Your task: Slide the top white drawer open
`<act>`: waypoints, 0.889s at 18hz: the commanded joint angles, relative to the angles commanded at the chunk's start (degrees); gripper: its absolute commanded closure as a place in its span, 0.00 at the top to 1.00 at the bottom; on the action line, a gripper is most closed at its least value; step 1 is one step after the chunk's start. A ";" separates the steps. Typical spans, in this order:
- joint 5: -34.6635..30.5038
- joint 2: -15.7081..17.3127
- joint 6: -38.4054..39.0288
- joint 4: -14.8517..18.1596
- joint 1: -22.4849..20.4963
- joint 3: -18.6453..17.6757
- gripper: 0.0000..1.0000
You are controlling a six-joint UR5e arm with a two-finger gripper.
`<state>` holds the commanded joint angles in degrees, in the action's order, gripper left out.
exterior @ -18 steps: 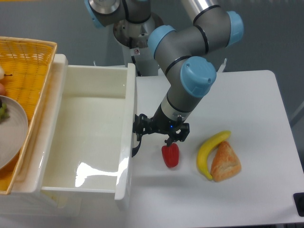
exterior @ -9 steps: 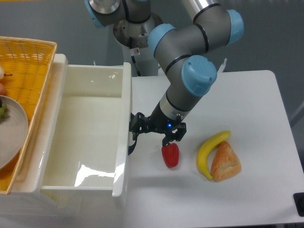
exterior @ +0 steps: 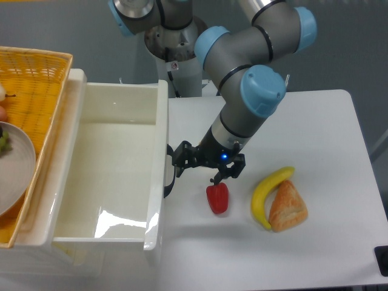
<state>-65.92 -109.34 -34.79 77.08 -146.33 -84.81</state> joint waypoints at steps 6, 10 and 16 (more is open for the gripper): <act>-8.95 -0.61 -12.48 -0.44 0.17 -1.41 1.00; -10.11 -0.53 -18.55 -0.53 0.26 -1.50 1.00; -15.11 -0.53 -28.92 -3.08 1.14 -2.82 1.00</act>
<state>-81.03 -109.86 -63.71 74.00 -145.20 -87.63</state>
